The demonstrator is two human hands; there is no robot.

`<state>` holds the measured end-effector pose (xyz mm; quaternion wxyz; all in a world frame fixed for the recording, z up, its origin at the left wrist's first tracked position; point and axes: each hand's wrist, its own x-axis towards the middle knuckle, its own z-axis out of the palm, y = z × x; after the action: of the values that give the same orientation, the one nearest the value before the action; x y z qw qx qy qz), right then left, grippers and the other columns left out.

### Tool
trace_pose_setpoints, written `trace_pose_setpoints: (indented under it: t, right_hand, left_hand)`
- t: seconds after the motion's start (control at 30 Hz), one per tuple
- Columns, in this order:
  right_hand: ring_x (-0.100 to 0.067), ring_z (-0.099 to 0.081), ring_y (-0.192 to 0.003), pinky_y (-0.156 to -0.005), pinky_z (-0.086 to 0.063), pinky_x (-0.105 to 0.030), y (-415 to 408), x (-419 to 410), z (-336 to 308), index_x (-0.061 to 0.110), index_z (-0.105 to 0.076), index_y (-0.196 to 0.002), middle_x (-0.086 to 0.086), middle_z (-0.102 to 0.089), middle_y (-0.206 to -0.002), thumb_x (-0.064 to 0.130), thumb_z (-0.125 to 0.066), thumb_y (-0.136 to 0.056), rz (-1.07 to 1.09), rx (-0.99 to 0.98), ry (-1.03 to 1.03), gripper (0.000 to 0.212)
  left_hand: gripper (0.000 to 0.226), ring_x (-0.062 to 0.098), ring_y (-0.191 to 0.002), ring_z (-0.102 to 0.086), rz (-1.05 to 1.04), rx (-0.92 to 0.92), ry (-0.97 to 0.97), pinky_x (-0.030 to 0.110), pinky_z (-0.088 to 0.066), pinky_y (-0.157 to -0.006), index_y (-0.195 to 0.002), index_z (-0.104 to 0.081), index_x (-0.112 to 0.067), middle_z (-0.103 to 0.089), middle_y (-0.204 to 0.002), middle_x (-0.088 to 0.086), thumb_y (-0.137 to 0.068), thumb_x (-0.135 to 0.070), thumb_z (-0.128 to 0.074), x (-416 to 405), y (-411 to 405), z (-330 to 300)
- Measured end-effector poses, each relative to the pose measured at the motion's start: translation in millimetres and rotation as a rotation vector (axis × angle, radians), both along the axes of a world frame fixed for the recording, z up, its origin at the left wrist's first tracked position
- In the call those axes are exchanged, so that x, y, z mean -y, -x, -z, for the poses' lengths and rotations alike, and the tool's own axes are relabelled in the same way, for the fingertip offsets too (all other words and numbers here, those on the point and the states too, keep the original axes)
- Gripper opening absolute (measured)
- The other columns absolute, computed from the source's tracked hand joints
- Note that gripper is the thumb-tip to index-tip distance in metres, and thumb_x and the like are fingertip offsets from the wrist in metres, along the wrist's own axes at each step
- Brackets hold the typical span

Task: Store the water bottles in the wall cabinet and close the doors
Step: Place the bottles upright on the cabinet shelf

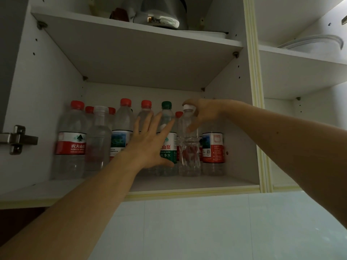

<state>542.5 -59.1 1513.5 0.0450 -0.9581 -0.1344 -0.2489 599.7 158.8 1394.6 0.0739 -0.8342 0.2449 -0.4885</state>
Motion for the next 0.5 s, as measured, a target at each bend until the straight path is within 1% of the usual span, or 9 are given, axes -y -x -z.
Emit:
trace_pose_setpoints:
  t: [0.07,0.13,0.2,0.27,0.33,0.37,0.4,0.47,0.5]
  right_hand:
    - [-0.029,-0.051,-0.129,-0.108,-0.045,-0.048,-2.6,1.6,1.8,0.032,-0.020,-0.156,-0.006,-0.047,-0.149,0.042,-0.095,-0.061,0.045,-0.023,0.034,0.122]
    - [-0.031,-0.049,-0.132,-0.109,-0.045,-0.049,-5.5,0.2,5.0,0.031,-0.018,-0.156,-0.008,-0.046,-0.150,0.045,-0.097,-0.056,0.046,0.011,0.053,0.128]
    - [-0.031,-0.050,-0.132,-0.108,-0.045,-0.047,-8.9,-1.4,8.5,0.028,-0.018,-0.157,-0.009,-0.047,-0.150,0.047,-0.096,-0.056,0.034,0.048,0.047,0.129]
    - [-0.032,-0.050,-0.132,-0.111,-0.041,-0.052,-13.0,-1.6,12.3,0.026,-0.019,-0.156,-0.009,-0.051,-0.147,0.052,-0.094,-0.057,0.043,0.090,0.056,0.127]
    - [-0.033,-0.049,-0.133,-0.115,-0.032,-0.059,-16.8,-1.7,15.6,0.024,-0.021,-0.155,-0.009,-0.054,-0.145,0.060,-0.090,-0.057,0.066,0.137,0.084,0.126]
    - [-0.034,-0.047,-0.134,-0.118,-0.024,-0.062,-18.6,-2.0,17.1,0.024,-0.021,-0.155,-0.010,-0.053,-0.145,0.065,-0.088,-0.057,0.084,0.161,0.108,0.126]
    - [-0.035,-0.045,-0.137,-0.119,-0.013,-0.066,-20.2,-2.5,18.6,0.023,-0.020,-0.155,-0.010,-0.052,-0.147,0.070,-0.085,-0.057,0.109,0.190,0.141,0.126]
    - [-0.037,-0.040,-0.141,-0.114,0.009,-0.070,-22.8,-4.1,21.1,0.023,-0.019,-0.156,-0.010,-0.052,-0.147,0.077,-0.079,-0.059,0.165,0.239,0.204,0.125]
    - [-0.037,-0.039,-0.142,-0.113,0.012,-0.071,-23.2,-5.1,22.5,0.023,-0.019,-0.156,-0.010,-0.053,-0.147,0.080,-0.076,-0.059,0.187,0.250,0.226,0.126]
  left_hand:
    - [0.143,0.035,-0.151,0.023,-0.008,0.009,0.006,0.064,0.014,-0.117,-0.143,0.042,-0.038,0.030,-0.161,0.005,-0.060,-0.091,-0.061,2.7,-0.2,0.6]
    - [0.144,0.037,-0.152,0.022,-0.020,0.024,0.013,0.065,0.013,-0.116,-0.140,0.047,-0.038,0.029,-0.162,0.008,-0.059,-0.092,-0.059,4.5,-0.8,2.2]
    - [0.144,0.038,-0.152,0.021,-0.042,0.043,0.014,0.066,0.012,-0.116,-0.147,0.040,-0.034,0.027,-0.163,0.010,-0.059,-0.093,-0.057,6.4,-1.5,2.5]
    - [0.142,0.039,-0.152,0.019,-0.072,0.061,0.006,0.068,0.010,-0.117,-0.152,0.031,-0.029,0.025,-0.163,0.012,-0.059,-0.095,-0.053,8.9,-1.2,3.0]
    - [0.140,0.040,-0.153,0.016,-0.103,0.085,-0.005,0.069,0.007,-0.118,-0.156,0.025,-0.026,0.021,-0.165,0.015,-0.059,-0.097,-0.049,11.4,-0.5,4.3]
    - [0.140,0.040,-0.153,0.014,-0.121,0.092,-0.010,0.069,0.006,-0.118,-0.157,0.022,-0.024,0.020,-0.165,0.016,-0.060,-0.097,-0.047,12.4,0.2,4.8]
    - [0.139,0.040,-0.153,0.013,-0.137,0.096,-0.014,0.070,0.005,-0.118,-0.157,0.020,-0.023,0.019,-0.166,0.017,-0.060,-0.098,-0.046,13.7,0.9,5.2]
    - [0.138,0.040,-0.153,0.012,-0.165,0.097,-0.018,0.071,0.003,-0.117,-0.158,0.018,-0.022,0.019,-0.166,0.017,-0.061,-0.098,-0.045,16.2,2.1,5.6]
    - [0.138,0.040,-0.153,0.012,-0.174,0.093,-0.020,0.071,0.002,-0.117,-0.158,0.017,-0.022,0.019,-0.165,0.018,-0.062,-0.098,-0.045,17.3,2.8,5.7]
